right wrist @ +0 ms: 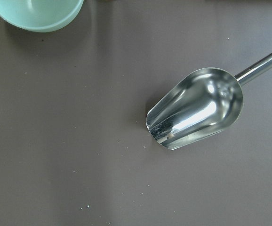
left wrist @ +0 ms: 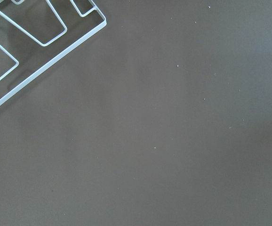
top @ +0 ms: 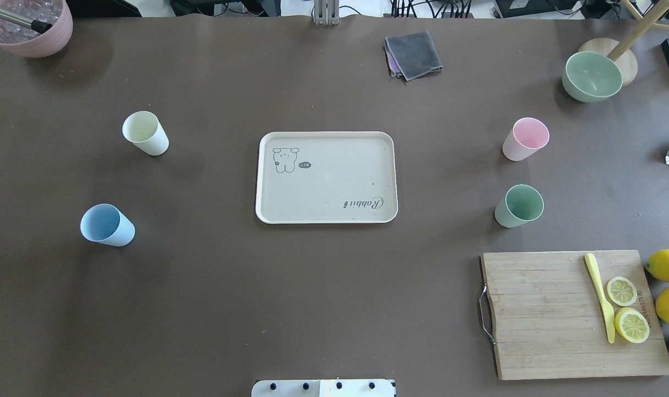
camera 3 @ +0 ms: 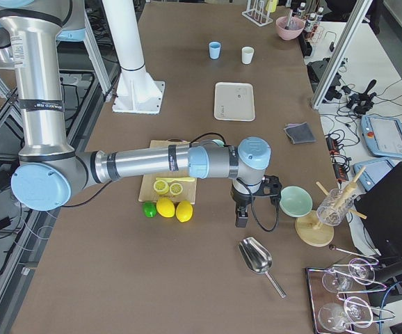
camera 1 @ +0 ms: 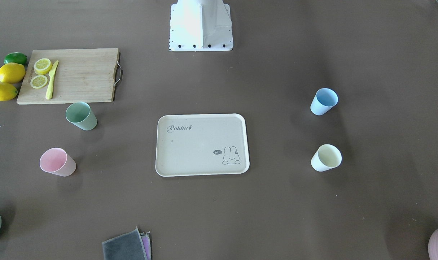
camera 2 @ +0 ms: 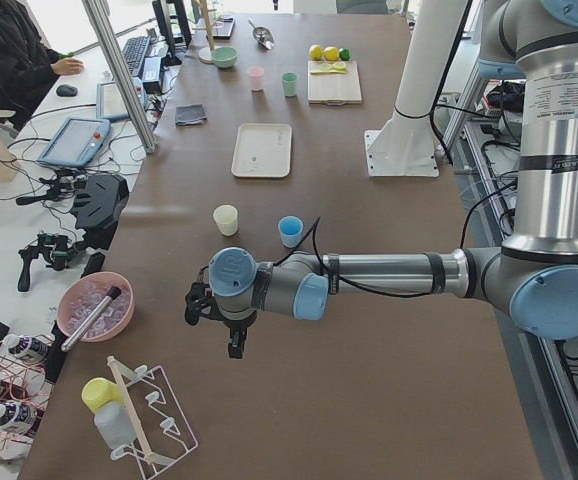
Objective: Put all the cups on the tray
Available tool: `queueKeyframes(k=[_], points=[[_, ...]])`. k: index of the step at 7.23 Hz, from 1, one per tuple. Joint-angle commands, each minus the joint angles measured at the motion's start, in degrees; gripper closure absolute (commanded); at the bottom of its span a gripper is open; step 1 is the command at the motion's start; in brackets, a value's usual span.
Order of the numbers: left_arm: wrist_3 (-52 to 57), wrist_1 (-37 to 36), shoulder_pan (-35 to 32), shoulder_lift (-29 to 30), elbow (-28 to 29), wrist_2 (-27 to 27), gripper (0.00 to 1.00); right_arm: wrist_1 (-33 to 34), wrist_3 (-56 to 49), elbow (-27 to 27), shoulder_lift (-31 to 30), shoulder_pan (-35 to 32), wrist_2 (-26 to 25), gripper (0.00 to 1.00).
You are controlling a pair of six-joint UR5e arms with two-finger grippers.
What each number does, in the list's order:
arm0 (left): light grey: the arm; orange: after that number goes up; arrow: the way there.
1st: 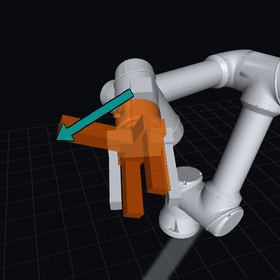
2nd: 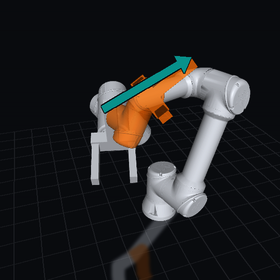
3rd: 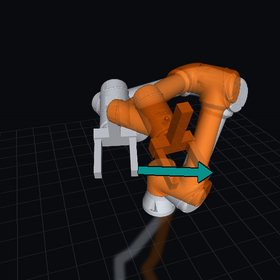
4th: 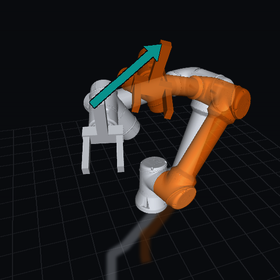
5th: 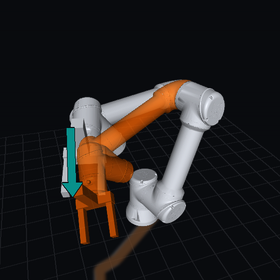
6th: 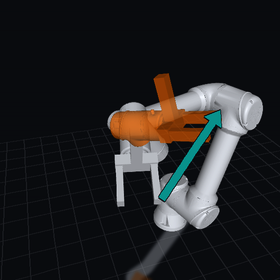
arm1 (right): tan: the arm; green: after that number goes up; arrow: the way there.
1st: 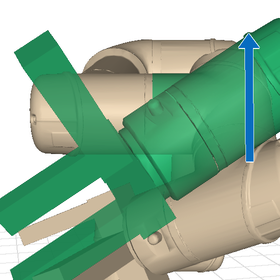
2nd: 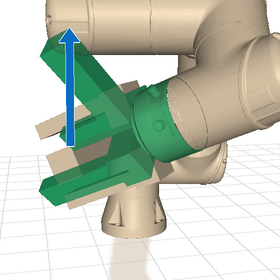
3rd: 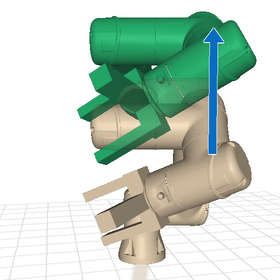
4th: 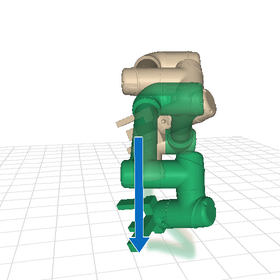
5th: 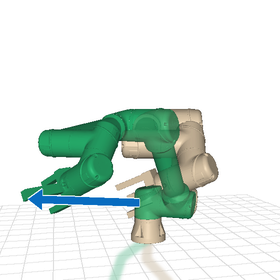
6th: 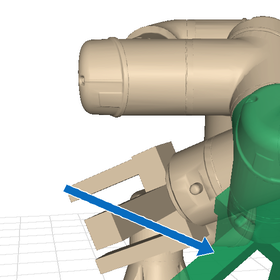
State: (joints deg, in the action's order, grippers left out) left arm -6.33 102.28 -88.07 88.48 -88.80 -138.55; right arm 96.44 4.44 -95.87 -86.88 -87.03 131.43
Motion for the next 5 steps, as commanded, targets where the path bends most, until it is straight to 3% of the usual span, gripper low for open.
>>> queueKeyframes(k=[1, 5], points=[[0.0, -0.15, 0.0, -0.15, 0.11, -0.14, 0.02, 0.07, 0.04, -0.02, -0.22, -0.07, 0.32, 0.0], [0.26, 0.63, -0.09, -1.37, -0.58, 0.21, 0.02, 1.83, 0.3, -0.19, -0.57, -0.34, 1.9, 0.0]])
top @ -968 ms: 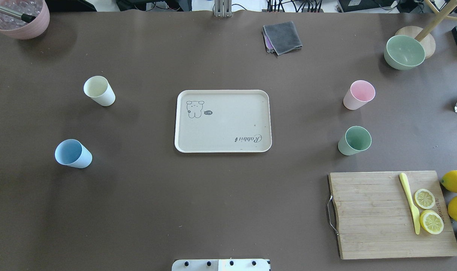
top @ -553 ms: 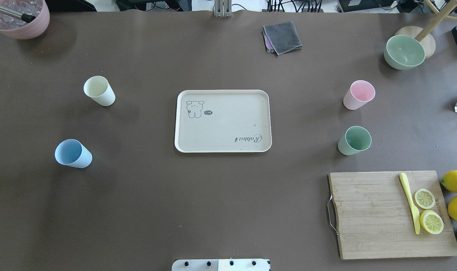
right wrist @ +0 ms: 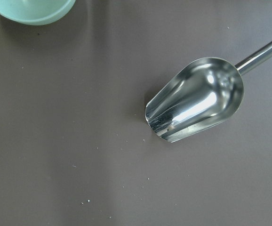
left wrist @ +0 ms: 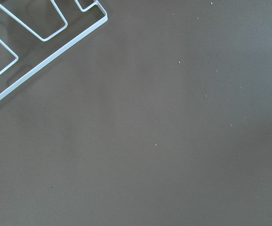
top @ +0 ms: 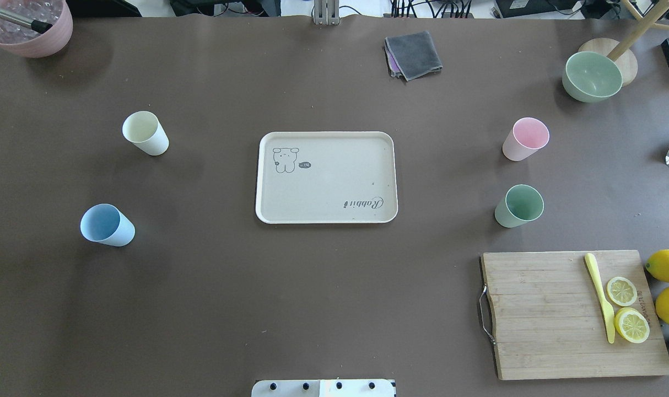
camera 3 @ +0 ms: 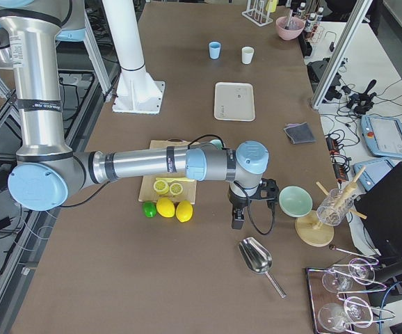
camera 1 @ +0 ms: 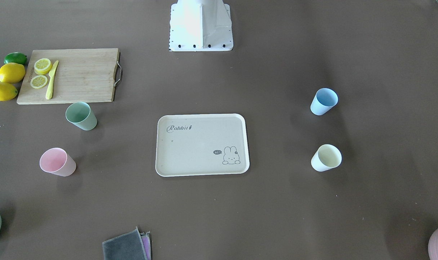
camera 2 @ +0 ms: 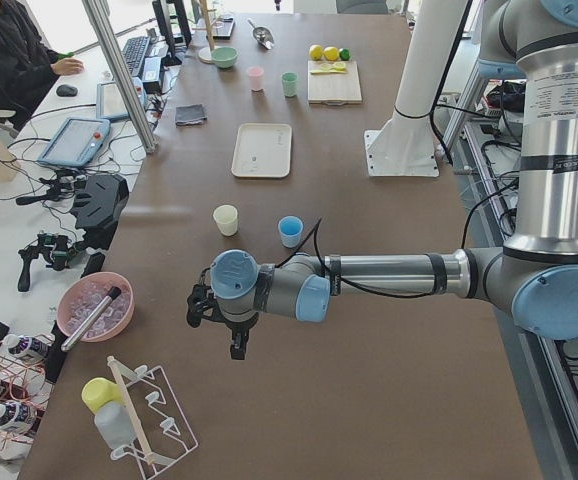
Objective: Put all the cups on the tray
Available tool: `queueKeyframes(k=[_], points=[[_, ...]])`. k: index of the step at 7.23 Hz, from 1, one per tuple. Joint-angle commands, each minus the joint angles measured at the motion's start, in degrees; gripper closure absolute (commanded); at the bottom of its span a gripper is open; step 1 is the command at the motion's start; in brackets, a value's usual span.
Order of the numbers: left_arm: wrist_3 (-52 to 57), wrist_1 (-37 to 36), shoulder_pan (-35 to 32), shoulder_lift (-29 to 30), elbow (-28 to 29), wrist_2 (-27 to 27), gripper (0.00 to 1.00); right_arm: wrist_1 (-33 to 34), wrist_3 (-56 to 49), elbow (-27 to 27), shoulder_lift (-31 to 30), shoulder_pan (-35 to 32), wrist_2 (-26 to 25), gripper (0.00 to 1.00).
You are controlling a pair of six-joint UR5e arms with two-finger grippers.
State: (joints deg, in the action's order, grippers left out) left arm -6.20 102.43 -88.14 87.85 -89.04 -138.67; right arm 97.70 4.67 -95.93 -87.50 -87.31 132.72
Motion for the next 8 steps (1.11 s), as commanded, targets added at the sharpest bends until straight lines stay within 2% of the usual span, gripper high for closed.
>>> queueKeyframes(k=[1, 3, 4, 5, 6, 8], points=[[-0.12, 0.57, 0.16, -0.06, 0.17, 1.72, 0.02, 0.56, 0.07, -0.66, 0.05, -0.06, 0.62, 0.0], [-0.3, 0.92, 0.08, -0.31, -0.52, 2.0, 0.02, 0.64, 0.07, -1.63, -0.12, -0.06, 1.14, 0.0], [-0.22, 0.84, 0.08, -0.05, -0.52, 2.09, 0.02, 0.56, 0.25, -1.54, -0.13, -0.06, 2.97, 0.0], [-0.04, 1.36, -0.01, -0.57, -0.87, 2.0, 0.02, 0.47, 0.42, -1.37, -0.39, -0.06, 2.47, 0.0], [-0.13, 5.19, -0.01, -1.19, -0.7, 2.7, 0.02, 0.21, -0.01, -1.02, -0.65, -0.06, 1.76, 0.0], [-3.53, 6.2, -0.01, -1.63, -1.57, 3.94, 0.02, -0.41, -0.1, -1.46, -1.0, -0.06, 1.14, 0.0]])
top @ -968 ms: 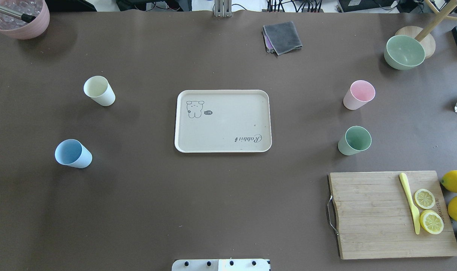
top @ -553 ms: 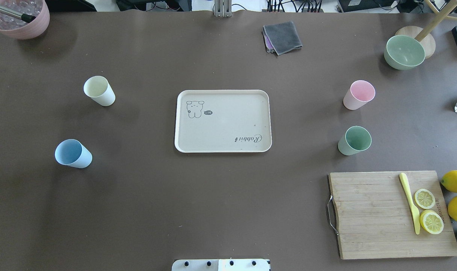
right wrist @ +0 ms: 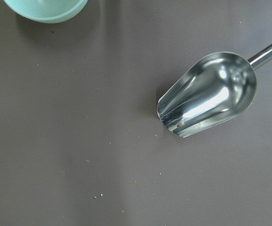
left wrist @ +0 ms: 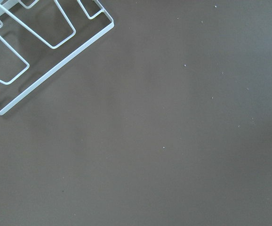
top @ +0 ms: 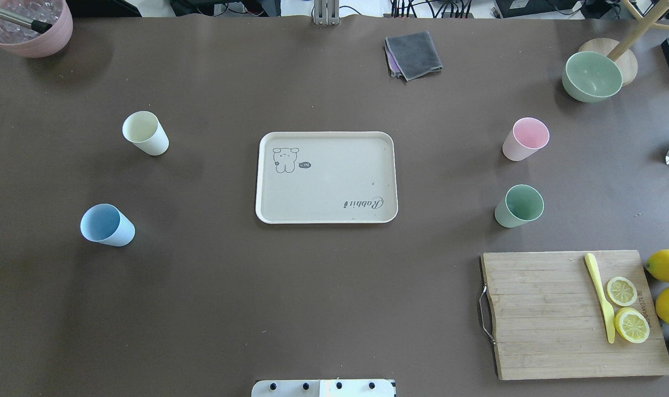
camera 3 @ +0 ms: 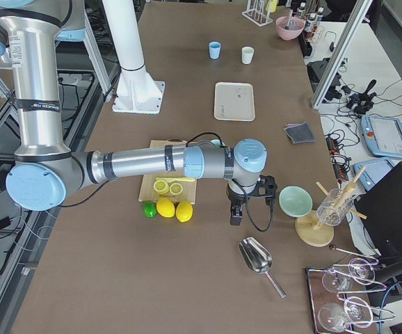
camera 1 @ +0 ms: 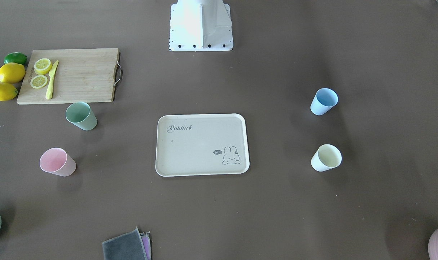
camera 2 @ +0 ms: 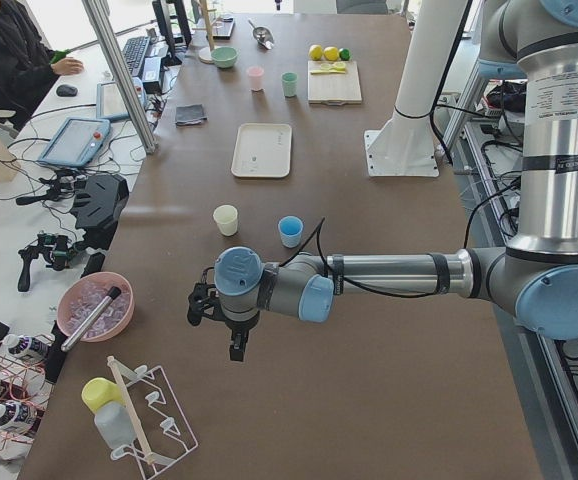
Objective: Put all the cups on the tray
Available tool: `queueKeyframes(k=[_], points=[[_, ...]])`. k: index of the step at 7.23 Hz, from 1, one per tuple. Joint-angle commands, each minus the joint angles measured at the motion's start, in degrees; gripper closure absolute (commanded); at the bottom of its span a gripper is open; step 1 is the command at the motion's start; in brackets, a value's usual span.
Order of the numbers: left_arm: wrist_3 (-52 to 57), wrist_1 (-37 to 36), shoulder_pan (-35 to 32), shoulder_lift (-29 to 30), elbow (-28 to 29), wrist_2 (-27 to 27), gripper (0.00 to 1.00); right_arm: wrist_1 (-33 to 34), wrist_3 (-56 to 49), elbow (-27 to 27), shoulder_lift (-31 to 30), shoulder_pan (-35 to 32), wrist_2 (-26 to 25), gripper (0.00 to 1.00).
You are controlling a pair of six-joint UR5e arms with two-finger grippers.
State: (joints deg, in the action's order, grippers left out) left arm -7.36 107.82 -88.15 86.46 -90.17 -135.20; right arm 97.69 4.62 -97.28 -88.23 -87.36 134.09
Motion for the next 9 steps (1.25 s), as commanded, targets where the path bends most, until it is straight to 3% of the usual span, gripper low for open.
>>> queueKeyframes(k=[1, 3, 8, 9], points=[[-4.31, 0.73, 0.08, -0.07, -0.71, 0.03, 0.02, -0.48, 0.48, -0.28, -0.28, 0.17, -0.58, 0.0], [-6.59, 0.64, 0.69, -0.07, -1.84, -0.15, 0.02, -0.4, 0.48, -0.45, -0.45, 0.26, -0.14, 0.0], [-30.12, 0.2, 15.78, -3.31, -15.35, -0.5, 0.02, -0.31, 0.83, -2.39, -2.65, 0.35, 0.65, 0.0], [-39.74, 0.63, 20.34, -3.23, -17.56, -0.33, 0.02, -0.4, 0.83, -2.47, -3.43, 0.26, 1.35, 0.0]])
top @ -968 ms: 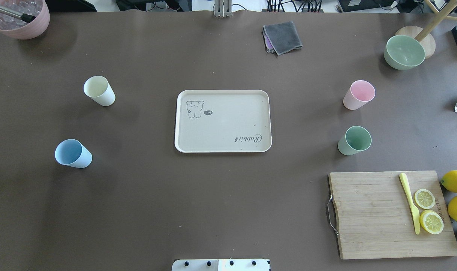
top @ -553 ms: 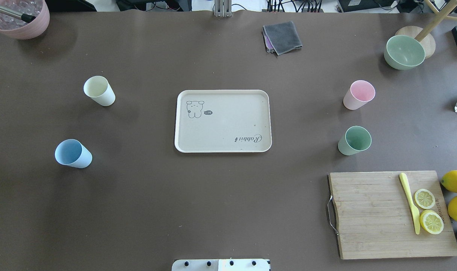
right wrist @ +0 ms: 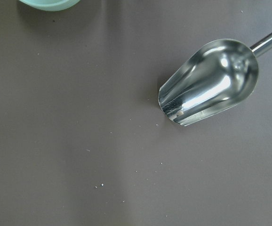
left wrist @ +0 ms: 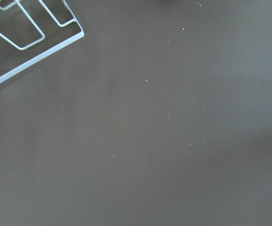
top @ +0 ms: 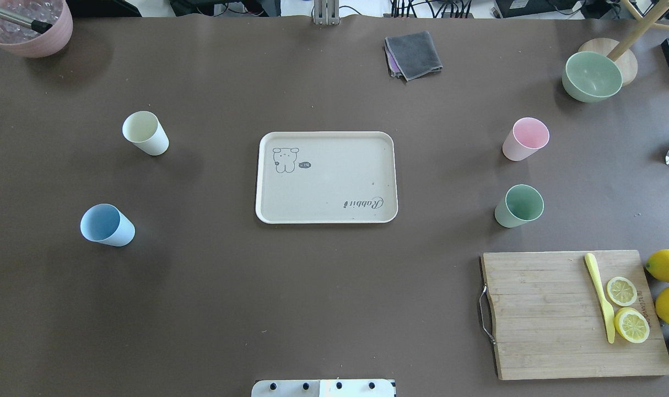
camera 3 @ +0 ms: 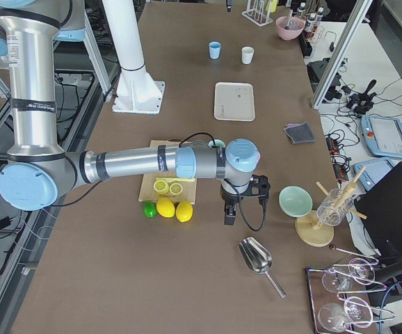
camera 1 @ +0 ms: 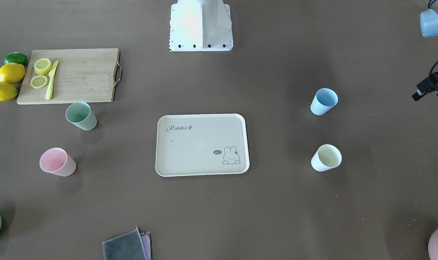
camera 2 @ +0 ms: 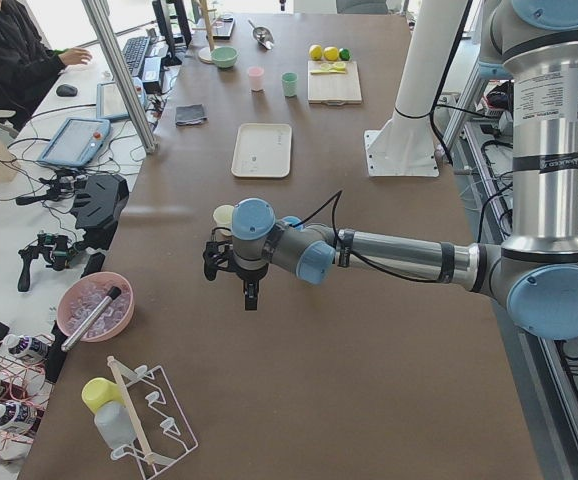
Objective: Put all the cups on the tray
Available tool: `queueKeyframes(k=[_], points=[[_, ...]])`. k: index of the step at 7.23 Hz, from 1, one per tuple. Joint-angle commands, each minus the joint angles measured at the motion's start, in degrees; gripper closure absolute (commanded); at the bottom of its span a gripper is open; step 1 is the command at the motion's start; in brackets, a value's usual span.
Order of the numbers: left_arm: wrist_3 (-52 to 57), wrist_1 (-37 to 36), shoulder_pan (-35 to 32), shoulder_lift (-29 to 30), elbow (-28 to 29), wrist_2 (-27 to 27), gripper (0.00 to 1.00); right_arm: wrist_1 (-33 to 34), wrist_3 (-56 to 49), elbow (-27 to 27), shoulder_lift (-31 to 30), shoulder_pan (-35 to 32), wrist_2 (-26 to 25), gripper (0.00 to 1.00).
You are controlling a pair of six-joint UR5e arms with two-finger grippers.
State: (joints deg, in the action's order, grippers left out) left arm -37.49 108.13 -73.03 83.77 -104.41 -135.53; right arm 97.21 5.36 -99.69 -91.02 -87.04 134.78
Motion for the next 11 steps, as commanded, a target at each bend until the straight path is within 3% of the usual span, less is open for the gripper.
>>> queueKeyframes(k=[1, 3, 5, 6, 11], points=[[-16.06, 0.41, 9.88, -0.19, -6.47, 0.43, 0.02, -0.26, 0.08, 0.02, -0.65, 0.03, 1.79, 0.0], [-23.29, 3.55, 16.21, -0.19, -8.78, 1.57, 0.02, -0.53, 0.08, 0.2, -0.56, 0.03, 2.06, 0.0], [-24.83, 6.74, 21.85, 0.51, -7.22, 9.37, 0.02, -0.62, 0.08, 0.2, -0.65, 0.12, 2.06, 0.0], [-24.83, 8.13, 22.92, 0.86, -6.34, 10.62, 0.02, -0.62, 0.08, 0.2, -0.56, 0.29, 2.06, 0.0], [-24.91, 8.85, 24.6, 4.81, -1.16, 10.55, 0.03, -0.62, 0.08, 0.55, -0.12, 0.64, 2.06, 0.0]])
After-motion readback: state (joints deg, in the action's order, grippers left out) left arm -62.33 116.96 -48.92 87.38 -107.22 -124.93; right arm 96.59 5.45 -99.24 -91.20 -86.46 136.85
